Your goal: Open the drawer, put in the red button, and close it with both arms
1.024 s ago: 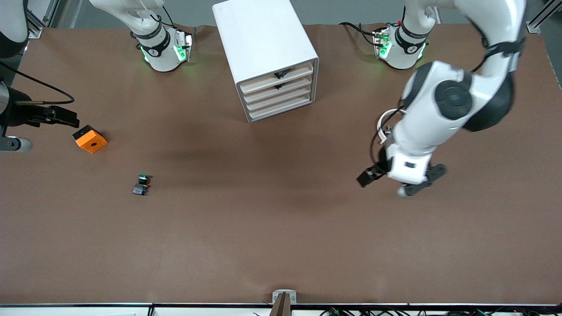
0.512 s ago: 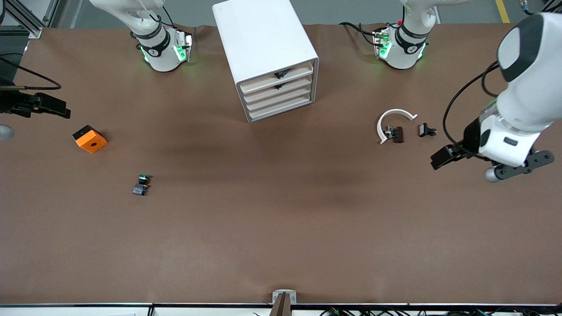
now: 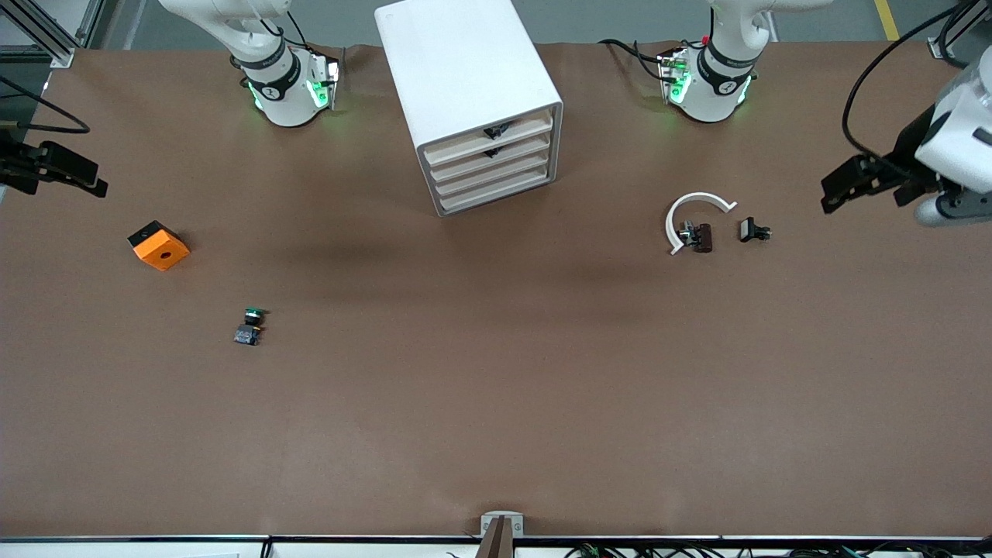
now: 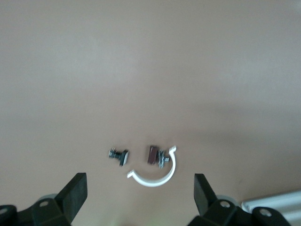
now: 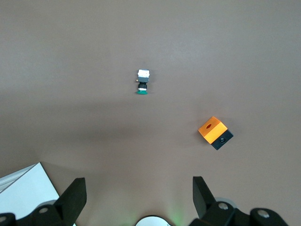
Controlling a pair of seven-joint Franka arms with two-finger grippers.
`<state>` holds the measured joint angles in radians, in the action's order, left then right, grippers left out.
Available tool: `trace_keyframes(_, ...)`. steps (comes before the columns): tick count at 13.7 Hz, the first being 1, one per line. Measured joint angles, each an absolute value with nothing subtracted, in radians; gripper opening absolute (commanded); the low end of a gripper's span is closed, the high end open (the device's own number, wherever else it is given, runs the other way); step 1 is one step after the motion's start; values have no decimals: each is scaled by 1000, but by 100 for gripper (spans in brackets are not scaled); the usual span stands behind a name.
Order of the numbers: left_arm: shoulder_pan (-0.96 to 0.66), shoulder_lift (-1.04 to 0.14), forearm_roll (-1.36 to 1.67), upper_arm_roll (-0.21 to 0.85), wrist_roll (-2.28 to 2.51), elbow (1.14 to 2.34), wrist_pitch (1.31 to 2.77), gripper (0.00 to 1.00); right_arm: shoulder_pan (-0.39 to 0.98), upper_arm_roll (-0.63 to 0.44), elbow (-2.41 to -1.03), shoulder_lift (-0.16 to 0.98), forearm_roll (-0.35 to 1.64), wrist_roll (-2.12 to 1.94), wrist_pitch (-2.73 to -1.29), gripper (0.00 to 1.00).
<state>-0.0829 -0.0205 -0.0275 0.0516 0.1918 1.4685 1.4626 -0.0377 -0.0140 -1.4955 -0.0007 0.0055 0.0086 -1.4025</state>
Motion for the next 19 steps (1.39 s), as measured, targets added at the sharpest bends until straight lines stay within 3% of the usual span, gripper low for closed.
trace_keyframes(9,-81,139,-27,82,186,1651,1477,100,-31,-11,-1624,-96,8,9,-1458,100)
trace_keyframes(19,-28,123,-26,86,184,1650,1506,100,-31,-14,-1631,-98,8,9,-1471,100)
